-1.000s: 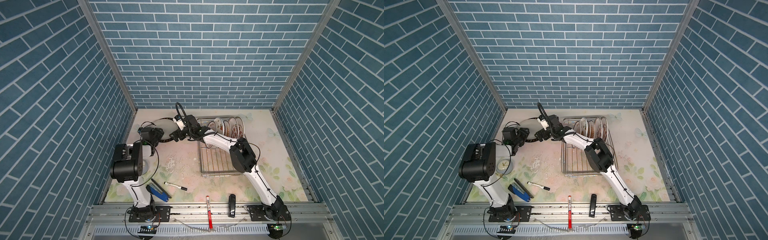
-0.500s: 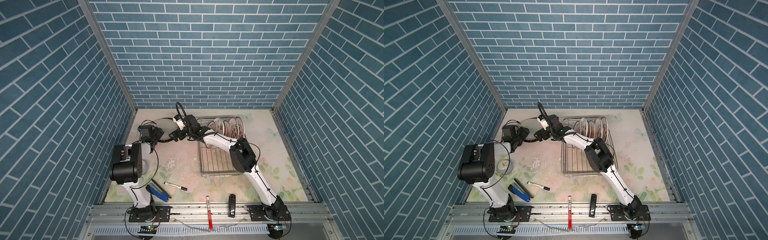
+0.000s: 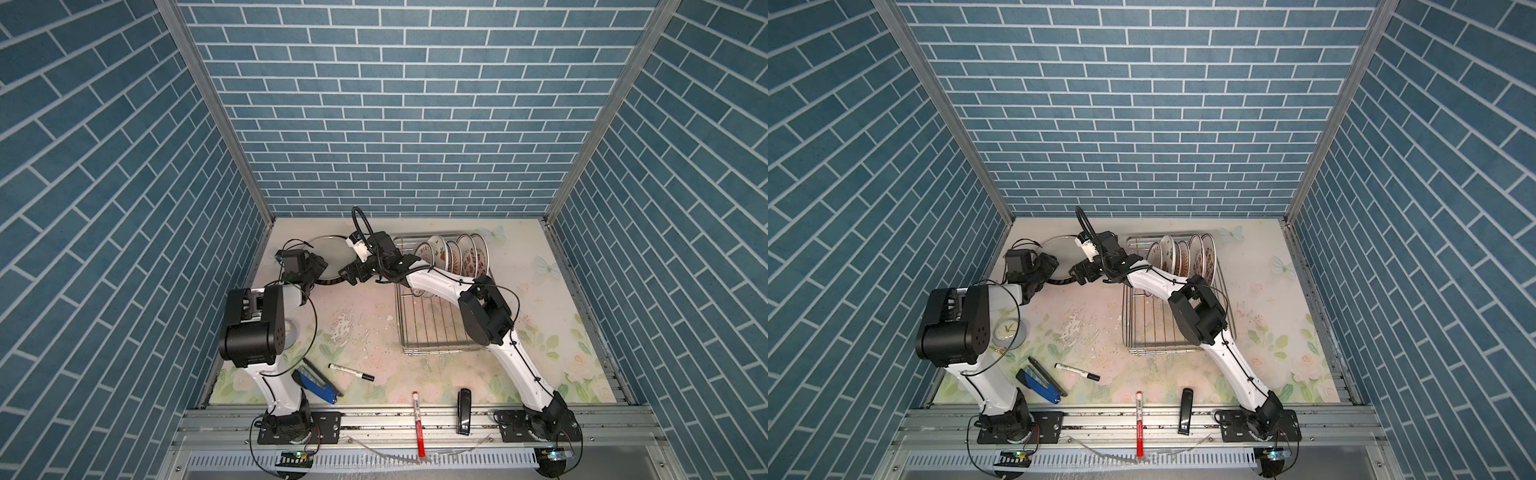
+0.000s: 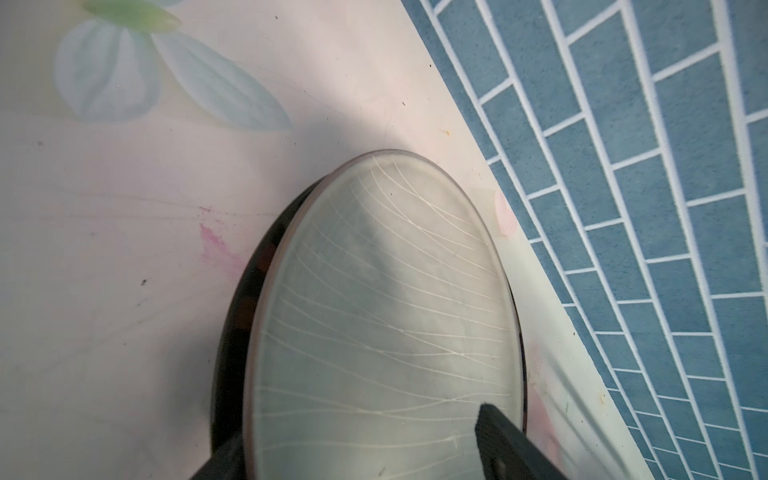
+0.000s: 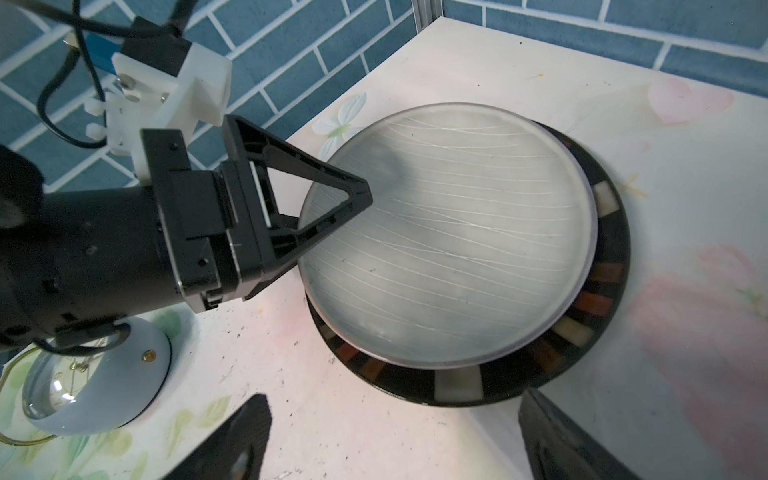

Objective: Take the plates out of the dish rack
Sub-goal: 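Open the right gripper and withdraw it from the stacked plates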

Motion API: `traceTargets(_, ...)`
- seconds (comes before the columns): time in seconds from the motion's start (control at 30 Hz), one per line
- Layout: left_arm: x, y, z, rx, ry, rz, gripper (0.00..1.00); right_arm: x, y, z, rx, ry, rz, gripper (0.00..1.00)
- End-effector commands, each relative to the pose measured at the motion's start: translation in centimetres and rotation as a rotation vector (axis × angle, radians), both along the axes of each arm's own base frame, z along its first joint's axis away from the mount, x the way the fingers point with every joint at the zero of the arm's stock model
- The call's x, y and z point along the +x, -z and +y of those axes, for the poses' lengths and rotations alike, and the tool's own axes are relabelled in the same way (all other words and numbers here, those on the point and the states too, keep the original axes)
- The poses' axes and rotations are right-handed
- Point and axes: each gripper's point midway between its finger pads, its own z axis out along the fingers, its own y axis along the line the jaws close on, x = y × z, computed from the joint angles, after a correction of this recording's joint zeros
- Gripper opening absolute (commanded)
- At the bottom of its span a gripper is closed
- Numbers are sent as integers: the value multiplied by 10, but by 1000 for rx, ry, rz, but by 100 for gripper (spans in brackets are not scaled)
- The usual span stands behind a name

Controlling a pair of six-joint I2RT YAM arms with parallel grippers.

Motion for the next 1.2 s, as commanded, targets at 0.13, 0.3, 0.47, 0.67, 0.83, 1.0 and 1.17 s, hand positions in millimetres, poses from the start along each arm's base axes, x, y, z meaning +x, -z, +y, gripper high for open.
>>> traceTargets(0.13, -3, -8, 6, 49, -6, 18, 79, -1, -27, 1, 54, 2, -13, 94)
traceTargets(0.3, -5, -13, 8, 61, -21, 4, 78, -1, -28, 0, 53, 3, -15, 94)
traceTargets(0.47, 0, -11, 4, 44, 4, 5, 77, -1, -28, 0, 56, 3, -16, 94)
traceTargets(0.67, -8, -17, 9, 72, -22, 6, 76, -1, -30, -1, 58, 5, -18, 94)
traceTargets(0.83, -11, -23, 9, 74, -22, -2, 78, -4, -37, 1, 69, -3, -22, 94)
traceTargets(1.0, -19, -41, 7, 73, -20, -42, 82, -9, -44, -1, 72, -14, -32, 94)
traceTargets(1.17, -33, -70, 0, 70, 0, -106, 100, -24, -64, -4, 81, -21, -93, 99)
